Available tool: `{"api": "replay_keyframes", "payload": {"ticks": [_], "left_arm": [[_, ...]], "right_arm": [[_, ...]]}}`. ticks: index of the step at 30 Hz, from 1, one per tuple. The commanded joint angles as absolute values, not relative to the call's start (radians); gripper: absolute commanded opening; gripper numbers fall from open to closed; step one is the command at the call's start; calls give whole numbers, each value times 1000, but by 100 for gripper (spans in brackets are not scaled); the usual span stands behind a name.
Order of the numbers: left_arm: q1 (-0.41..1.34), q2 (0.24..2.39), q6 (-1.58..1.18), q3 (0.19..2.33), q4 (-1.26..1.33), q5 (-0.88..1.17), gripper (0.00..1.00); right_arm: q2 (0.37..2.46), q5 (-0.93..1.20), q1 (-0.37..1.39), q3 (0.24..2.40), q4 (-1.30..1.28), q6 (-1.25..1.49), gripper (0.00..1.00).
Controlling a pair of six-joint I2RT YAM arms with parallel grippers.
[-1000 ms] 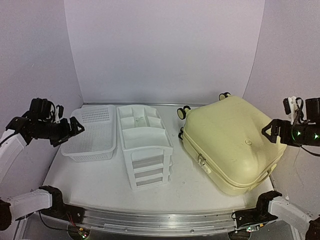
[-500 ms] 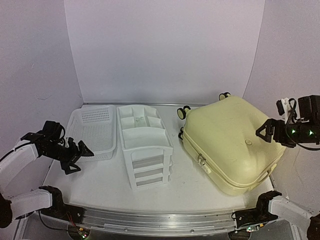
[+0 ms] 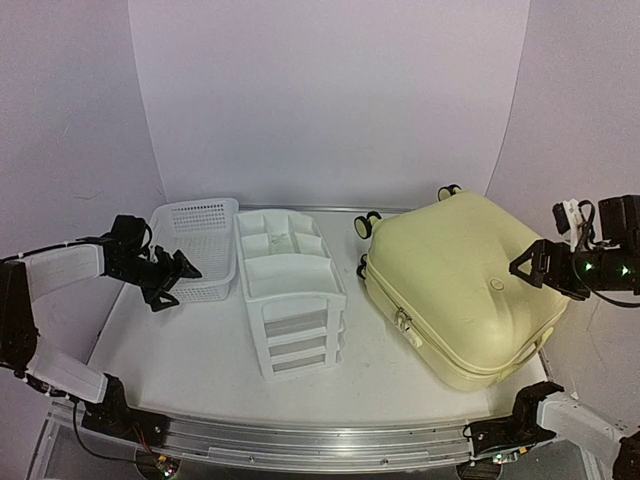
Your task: Open, take out, and arrange the luggage
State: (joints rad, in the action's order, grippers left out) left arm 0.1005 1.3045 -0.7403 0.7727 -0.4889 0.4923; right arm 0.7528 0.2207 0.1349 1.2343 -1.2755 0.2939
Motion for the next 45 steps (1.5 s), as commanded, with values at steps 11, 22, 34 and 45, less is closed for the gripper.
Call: {"api": "replay_keyframes", "payload": {"ticks": [11, 22, 34, 45], "left_arm": [[-60, 1645, -622, 1066, -388, 363, 91], [-78, 1735, -650, 1156, -212, 677, 99], [-85, 1492, -642, 1124, -297, 680, 99], [-86, 1151, -463, 1051, -658, 755, 99]], "right_arm": [[805, 345, 140, 1231, -1251, 300, 98], [909, 524, 143, 1243, -1120, 358, 98], [1161, 512, 451, 1258, -791, 563, 98], [1527, 472, 701, 1421, -606, 718, 98]]}}
